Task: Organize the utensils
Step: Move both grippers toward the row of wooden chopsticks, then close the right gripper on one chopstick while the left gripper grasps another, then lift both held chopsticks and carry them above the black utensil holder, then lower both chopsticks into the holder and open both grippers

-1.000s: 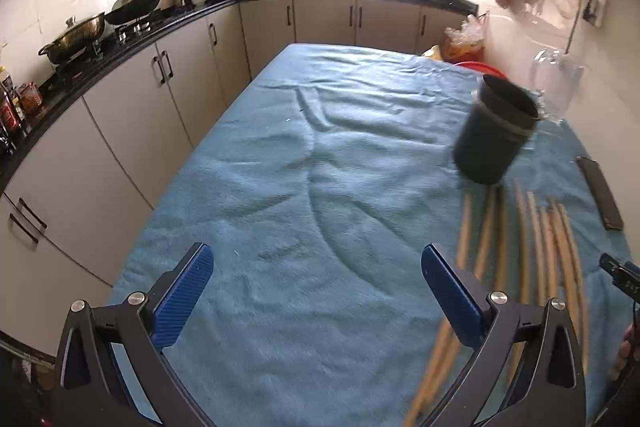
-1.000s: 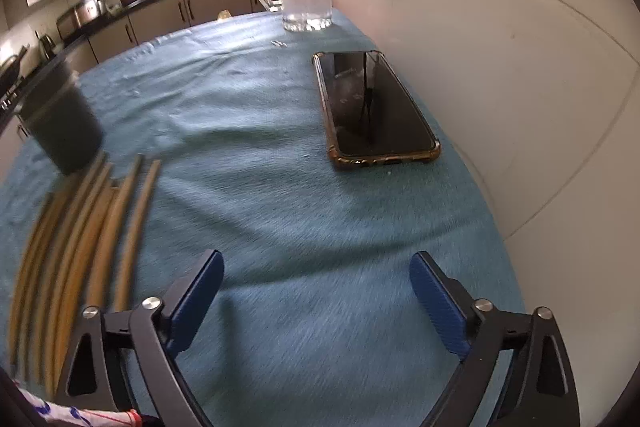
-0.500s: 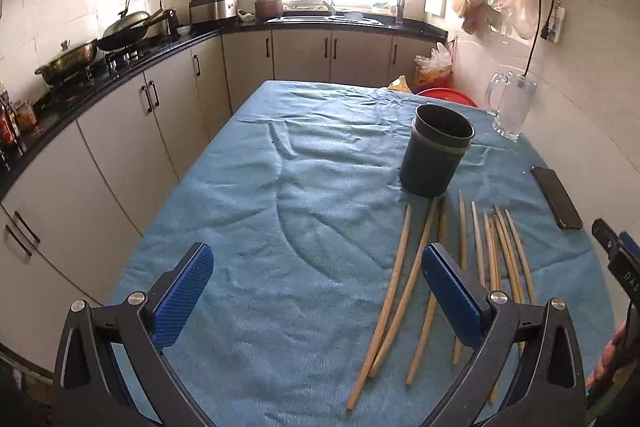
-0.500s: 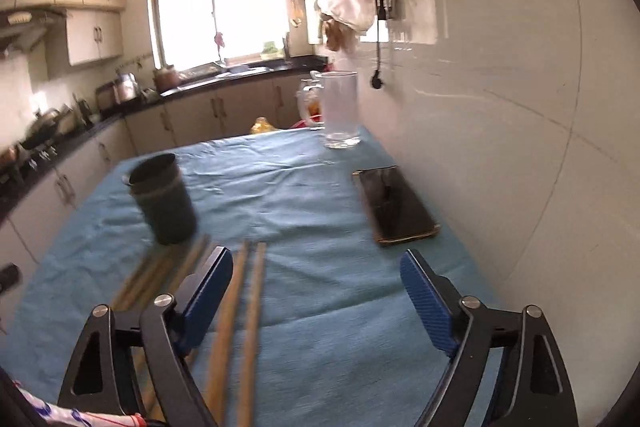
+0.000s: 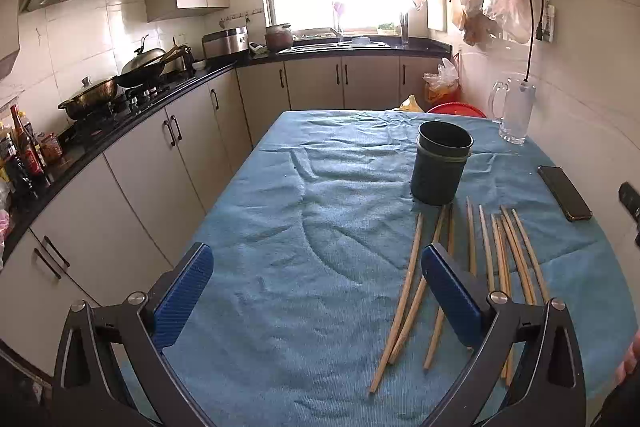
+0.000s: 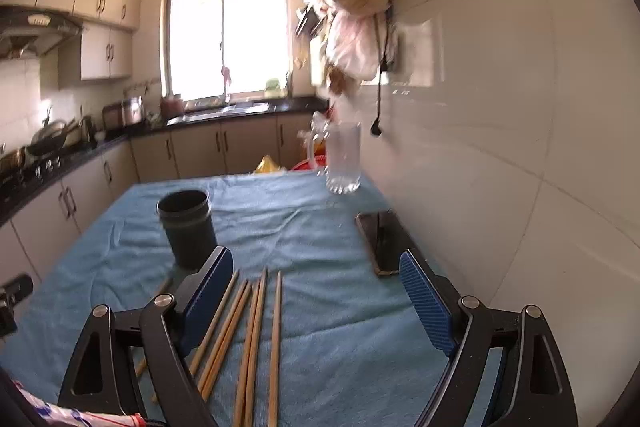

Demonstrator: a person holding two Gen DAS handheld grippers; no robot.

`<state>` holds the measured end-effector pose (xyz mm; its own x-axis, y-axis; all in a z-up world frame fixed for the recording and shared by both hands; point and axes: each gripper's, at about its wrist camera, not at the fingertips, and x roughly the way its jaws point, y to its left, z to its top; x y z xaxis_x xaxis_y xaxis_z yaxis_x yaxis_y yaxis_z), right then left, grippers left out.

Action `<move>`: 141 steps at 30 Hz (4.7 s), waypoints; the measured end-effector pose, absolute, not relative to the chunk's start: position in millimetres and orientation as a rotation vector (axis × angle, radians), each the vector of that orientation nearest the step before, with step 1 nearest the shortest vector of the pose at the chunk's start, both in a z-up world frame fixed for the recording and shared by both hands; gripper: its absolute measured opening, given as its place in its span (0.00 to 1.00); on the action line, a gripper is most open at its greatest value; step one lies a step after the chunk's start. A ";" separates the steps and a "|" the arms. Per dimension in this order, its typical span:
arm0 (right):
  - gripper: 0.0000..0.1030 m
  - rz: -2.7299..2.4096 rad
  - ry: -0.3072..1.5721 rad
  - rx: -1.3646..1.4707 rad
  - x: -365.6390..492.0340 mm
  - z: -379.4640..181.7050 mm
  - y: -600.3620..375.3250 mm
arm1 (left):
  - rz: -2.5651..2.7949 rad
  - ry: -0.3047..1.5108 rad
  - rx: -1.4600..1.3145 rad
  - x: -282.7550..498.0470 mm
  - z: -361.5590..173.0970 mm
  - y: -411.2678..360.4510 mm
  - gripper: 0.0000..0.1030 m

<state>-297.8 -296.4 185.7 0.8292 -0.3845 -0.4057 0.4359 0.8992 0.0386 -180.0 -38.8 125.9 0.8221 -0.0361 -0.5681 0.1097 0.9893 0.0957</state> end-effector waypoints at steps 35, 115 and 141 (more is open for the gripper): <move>0.44 -0.074 1.016 0.405 -154.6 61.5 -363.3 | -0.448 1.055 0.094 -2.9 37.6 -111.7 0.63; 0.06 0.051 0.424 0.223 -171.2 306.7 -300.4 | -0.499 0.432 -0.097 -99.3 291.1 -75.4 0.06; 0.06 0.007 0.587 0.305 10.8 222.8 -307.7 | -0.464 0.648 -0.106 82.6 223.3 -150.2 0.06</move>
<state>10.8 -307.7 222.8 0.8341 0.0930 -0.5437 0.0795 0.9551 0.2854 82.6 -150.2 223.3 0.6992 -0.4483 -0.5569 0.3832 0.8926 -0.2374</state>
